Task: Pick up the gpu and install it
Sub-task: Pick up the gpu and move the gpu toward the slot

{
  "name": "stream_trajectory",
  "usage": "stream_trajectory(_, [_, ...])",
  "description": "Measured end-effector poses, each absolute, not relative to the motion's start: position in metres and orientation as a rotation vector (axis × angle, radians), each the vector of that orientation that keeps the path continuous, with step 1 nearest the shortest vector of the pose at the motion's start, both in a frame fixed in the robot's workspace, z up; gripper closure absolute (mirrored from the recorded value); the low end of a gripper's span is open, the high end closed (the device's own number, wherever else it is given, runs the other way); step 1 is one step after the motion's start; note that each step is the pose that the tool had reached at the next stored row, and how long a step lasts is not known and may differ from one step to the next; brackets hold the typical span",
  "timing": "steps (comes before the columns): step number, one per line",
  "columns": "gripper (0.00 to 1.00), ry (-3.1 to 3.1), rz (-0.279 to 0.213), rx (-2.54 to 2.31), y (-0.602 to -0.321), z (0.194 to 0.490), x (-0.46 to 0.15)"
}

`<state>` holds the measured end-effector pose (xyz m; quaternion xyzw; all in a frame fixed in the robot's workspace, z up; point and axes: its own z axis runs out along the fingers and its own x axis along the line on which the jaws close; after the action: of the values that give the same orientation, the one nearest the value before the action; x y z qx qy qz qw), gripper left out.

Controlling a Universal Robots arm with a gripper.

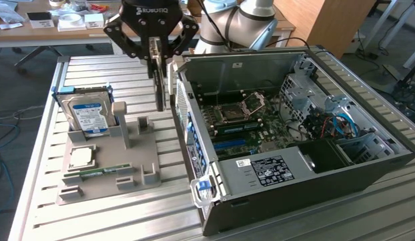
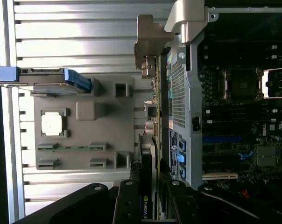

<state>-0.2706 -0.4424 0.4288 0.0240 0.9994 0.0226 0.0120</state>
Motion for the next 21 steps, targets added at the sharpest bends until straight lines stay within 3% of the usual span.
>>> stream_trajectory(21, [0.73, 3.116, 0.078, 0.075, -0.442, 0.429, -0.184])
